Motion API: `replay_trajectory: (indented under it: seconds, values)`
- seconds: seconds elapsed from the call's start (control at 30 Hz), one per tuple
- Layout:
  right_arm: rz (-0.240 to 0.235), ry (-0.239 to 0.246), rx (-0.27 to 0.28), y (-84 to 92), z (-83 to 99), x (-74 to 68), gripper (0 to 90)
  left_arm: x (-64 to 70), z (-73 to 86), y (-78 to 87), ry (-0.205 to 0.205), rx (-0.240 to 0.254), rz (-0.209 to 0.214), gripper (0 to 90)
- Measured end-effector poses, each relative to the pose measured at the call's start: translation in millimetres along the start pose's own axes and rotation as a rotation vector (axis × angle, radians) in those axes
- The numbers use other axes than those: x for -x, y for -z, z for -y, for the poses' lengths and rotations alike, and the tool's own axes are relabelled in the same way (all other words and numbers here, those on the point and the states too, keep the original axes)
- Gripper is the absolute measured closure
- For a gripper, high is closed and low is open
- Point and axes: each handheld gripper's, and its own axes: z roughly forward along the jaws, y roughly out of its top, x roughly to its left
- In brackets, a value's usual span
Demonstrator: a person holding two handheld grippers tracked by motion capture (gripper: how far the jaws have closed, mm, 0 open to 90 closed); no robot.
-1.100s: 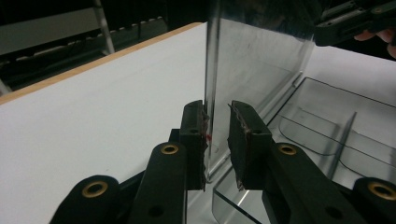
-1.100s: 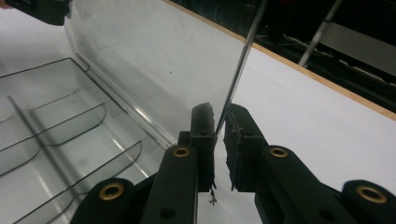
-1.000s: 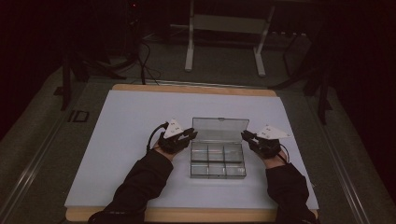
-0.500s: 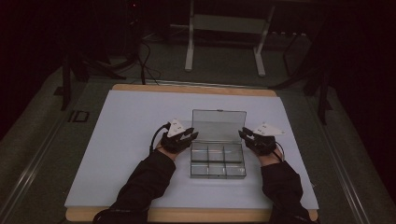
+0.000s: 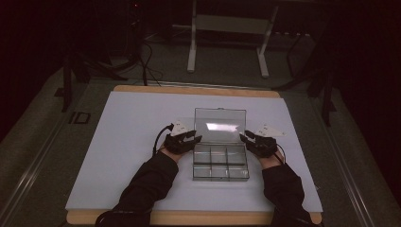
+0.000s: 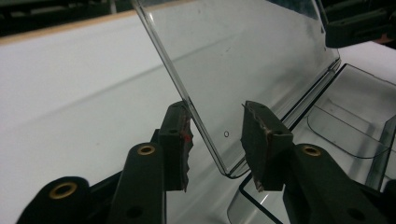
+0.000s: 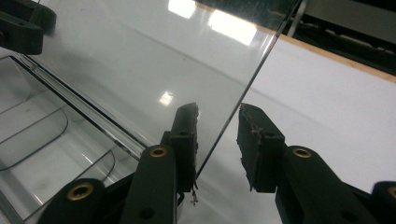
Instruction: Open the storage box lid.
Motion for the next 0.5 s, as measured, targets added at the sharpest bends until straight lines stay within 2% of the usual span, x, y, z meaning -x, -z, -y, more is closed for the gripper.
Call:
replay_trajectory:
  seconds: [0.03, 0.13, 0.27, 0.37, 0.43, 0.5]
  values:
    - [0.000, -0.002, -0.005, -0.4, 0.6, -0.4, 67.7, -0.7, 0.1, -0.4, 0.010, -0.002, 0.003, 62.9]
    - [0.004, 0.000, -0.010, -0.8, 1.8, -1.4, 67.6, -1.4, 0.1, -1.1, 0.008, -0.006, 0.005, 61.9]
    - [0.010, 0.013, -0.018, -2.1, 2.0, -2.7, 67.3, -4.9, -1.8, -2.3, 0.063, -0.032, 0.025, 61.8]
    - [0.018, 0.018, -0.017, -2.7, 2.7, -4.9, 66.7, -5.0, -4.0, -2.8, 0.083, -0.050, 0.026, 61.7]
    - [0.015, 0.018, -0.025, -3.1, 2.9, -5.6, 62.9, -6.0, -5.9, -3.4, 0.112, -0.071, 0.028, 61.7]
    - [0.027, 0.027, -0.024, -4.0, 3.8, -7.2, 59.1, -5.6, -8.0, -3.9, 0.107, -0.086, 0.022, 61.2]
